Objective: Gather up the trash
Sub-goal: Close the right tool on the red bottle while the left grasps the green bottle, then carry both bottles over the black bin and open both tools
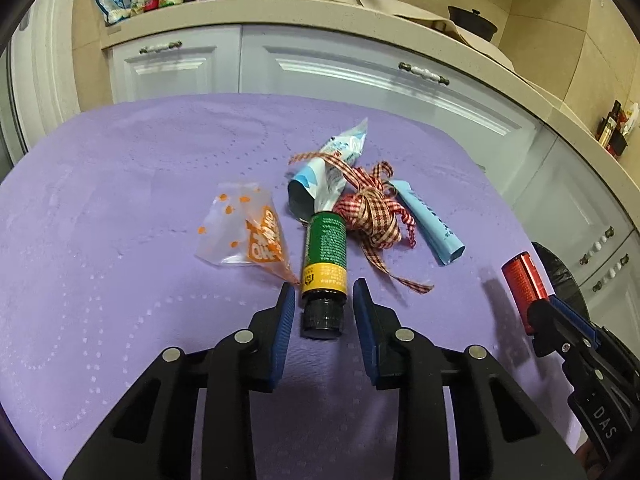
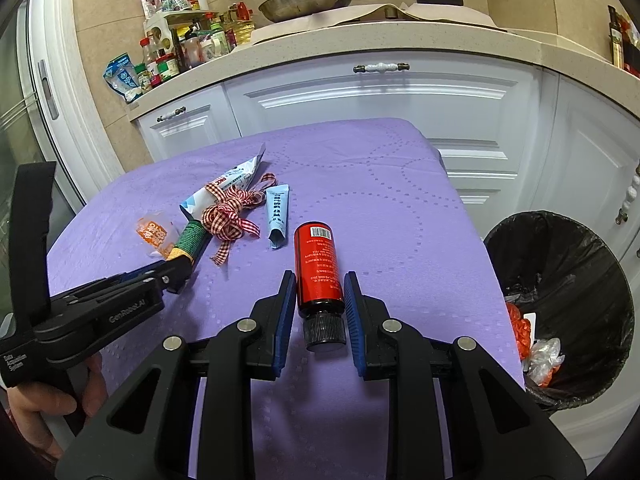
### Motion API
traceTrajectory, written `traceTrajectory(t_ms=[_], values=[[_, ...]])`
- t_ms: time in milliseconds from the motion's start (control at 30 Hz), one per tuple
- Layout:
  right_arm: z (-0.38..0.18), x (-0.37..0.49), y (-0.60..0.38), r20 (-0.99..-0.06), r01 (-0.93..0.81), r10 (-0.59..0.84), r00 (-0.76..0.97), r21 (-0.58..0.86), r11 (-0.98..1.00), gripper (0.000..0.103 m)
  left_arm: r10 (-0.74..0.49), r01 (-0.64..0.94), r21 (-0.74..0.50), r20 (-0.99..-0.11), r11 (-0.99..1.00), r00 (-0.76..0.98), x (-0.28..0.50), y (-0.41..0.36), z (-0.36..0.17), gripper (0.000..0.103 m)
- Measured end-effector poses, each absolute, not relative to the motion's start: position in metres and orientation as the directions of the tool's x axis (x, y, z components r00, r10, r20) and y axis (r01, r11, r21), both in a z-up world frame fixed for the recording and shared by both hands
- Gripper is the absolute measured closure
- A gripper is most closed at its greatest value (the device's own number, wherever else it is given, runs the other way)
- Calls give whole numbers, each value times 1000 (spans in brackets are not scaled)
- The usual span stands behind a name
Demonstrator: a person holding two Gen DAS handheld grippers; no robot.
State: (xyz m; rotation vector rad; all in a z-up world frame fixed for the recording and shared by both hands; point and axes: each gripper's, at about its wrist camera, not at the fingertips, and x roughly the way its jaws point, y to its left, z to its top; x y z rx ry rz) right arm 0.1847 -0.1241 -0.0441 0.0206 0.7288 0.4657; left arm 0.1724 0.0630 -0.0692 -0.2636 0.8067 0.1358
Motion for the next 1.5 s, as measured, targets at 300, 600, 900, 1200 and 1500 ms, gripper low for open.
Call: traceTrajectory(t_ms=[300, 600, 900, 1200, 1500], values=[[-44, 185, -124, -634, -402, 416, 652, 176, 899, 79, 25, -204, -172, -702, 964, 712, 162, 65, -63, 79], [-40, 178, -124, -618, -406, 419, 665, 171, 898, 79, 48, -183, -134, -667, 974, 744, 140, 62, -50, 79], [-31, 165, -135, -597, -388, 403, 694, 161, 907, 79, 38, -163, -134, -649, 978, 760, 128, 57, -40, 79], [-23, 156, -164, -580, -328, 356, 733, 156, 932, 79, 5, -100, -117, -624, 988, 782, 125, 30, -28, 79], [-19, 151, -208, -561, -226, 261, 786, 131, 965, 79, -60, -3, -102, -601, 995, 797, 131, -17, -19, 79]])
